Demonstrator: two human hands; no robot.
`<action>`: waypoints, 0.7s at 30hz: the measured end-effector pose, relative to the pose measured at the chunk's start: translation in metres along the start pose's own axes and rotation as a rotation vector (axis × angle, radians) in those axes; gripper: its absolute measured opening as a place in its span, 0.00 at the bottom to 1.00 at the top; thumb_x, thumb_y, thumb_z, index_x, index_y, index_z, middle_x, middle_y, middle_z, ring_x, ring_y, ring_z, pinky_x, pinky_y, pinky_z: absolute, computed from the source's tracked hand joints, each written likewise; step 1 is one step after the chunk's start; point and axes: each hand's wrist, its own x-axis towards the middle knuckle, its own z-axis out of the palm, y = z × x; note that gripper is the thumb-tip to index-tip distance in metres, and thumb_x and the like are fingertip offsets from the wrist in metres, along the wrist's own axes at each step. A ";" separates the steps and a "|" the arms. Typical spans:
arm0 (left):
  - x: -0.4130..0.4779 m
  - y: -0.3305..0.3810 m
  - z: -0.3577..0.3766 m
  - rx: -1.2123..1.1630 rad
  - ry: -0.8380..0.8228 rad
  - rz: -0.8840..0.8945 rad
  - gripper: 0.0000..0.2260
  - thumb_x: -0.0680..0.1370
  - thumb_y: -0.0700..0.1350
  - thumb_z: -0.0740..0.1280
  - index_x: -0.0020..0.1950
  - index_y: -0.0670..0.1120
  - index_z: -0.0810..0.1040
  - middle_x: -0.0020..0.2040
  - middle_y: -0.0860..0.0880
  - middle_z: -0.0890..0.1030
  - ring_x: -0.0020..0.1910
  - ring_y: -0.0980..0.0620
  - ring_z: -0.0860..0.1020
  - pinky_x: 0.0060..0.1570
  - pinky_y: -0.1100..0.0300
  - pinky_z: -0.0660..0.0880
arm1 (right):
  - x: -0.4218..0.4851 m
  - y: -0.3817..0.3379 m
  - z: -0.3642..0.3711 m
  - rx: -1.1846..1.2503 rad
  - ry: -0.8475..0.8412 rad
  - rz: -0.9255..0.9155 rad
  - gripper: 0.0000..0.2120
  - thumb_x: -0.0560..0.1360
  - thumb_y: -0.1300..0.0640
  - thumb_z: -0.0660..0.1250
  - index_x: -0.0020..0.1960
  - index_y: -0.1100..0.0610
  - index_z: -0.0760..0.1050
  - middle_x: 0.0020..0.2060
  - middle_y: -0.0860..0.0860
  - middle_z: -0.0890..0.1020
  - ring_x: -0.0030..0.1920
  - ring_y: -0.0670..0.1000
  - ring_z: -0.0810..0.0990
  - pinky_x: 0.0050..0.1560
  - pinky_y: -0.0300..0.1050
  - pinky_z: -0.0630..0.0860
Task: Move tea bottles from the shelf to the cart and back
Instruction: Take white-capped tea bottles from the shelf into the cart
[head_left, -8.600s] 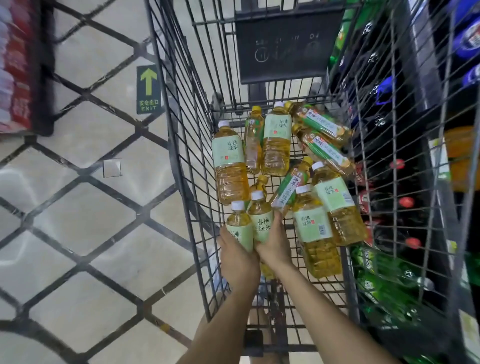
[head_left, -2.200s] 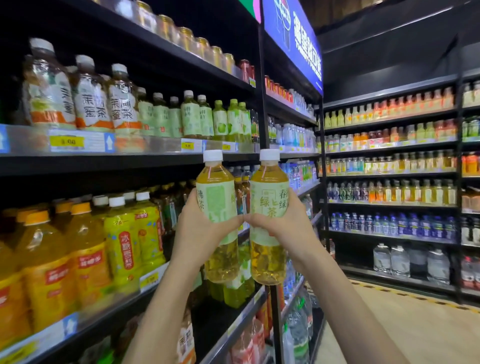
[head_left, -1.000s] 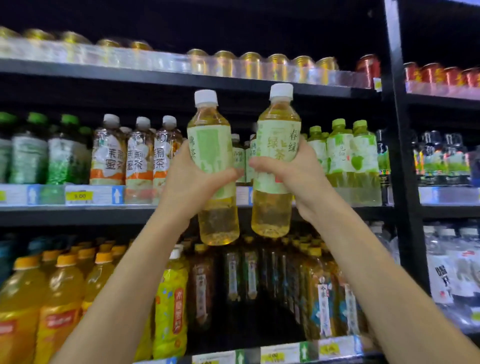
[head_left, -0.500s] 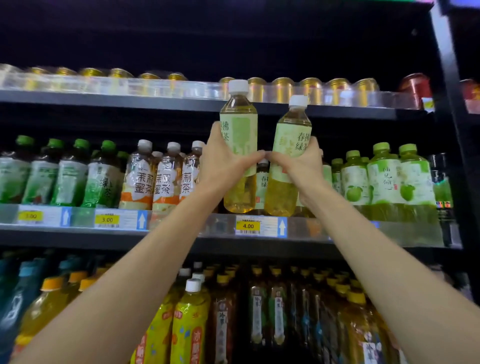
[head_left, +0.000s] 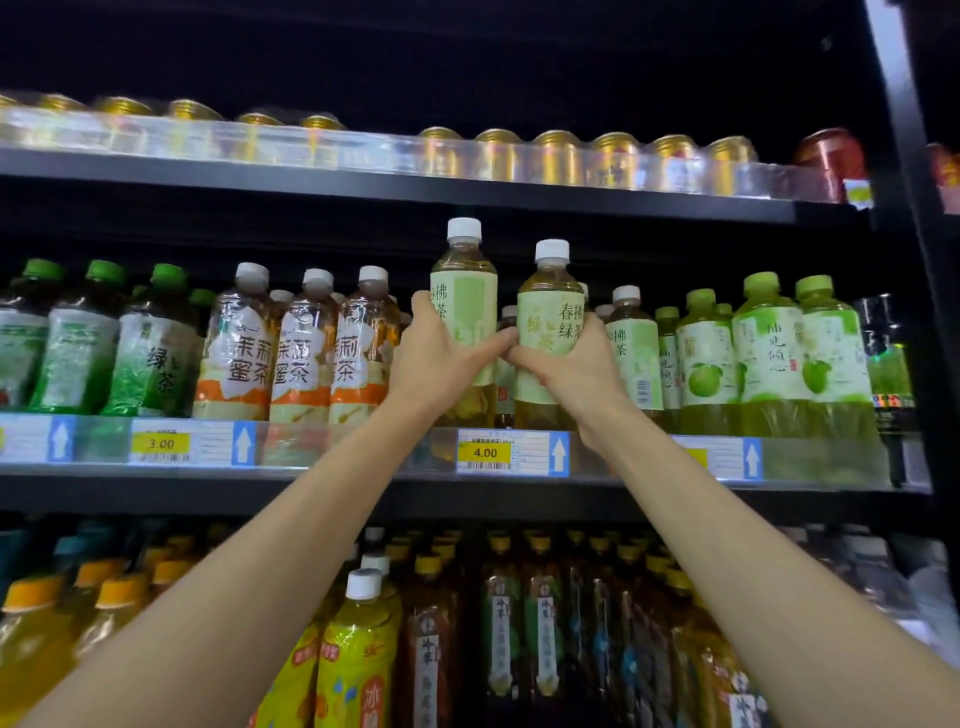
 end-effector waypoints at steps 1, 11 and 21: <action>0.000 -0.002 0.001 0.003 -0.001 -0.009 0.32 0.70 0.57 0.78 0.63 0.45 0.65 0.55 0.50 0.79 0.54 0.50 0.79 0.55 0.45 0.79 | 0.001 0.001 0.000 -0.026 0.005 -0.006 0.30 0.63 0.48 0.81 0.58 0.49 0.68 0.53 0.48 0.80 0.53 0.49 0.80 0.55 0.56 0.80; -0.002 -0.011 0.006 0.068 -0.084 -0.101 0.30 0.73 0.61 0.73 0.62 0.44 0.64 0.55 0.48 0.78 0.53 0.48 0.79 0.53 0.47 0.79 | -0.007 0.001 0.001 -0.332 0.024 -0.364 0.46 0.71 0.54 0.75 0.79 0.50 0.51 0.69 0.52 0.66 0.64 0.48 0.69 0.58 0.45 0.70; 0.002 -0.013 0.009 0.071 -0.195 -0.160 0.33 0.75 0.61 0.70 0.68 0.42 0.60 0.61 0.43 0.75 0.57 0.43 0.78 0.56 0.43 0.78 | 0.003 0.002 -0.004 -0.574 0.008 -0.374 0.50 0.68 0.45 0.77 0.80 0.53 0.52 0.68 0.54 0.63 0.69 0.54 0.63 0.69 0.52 0.65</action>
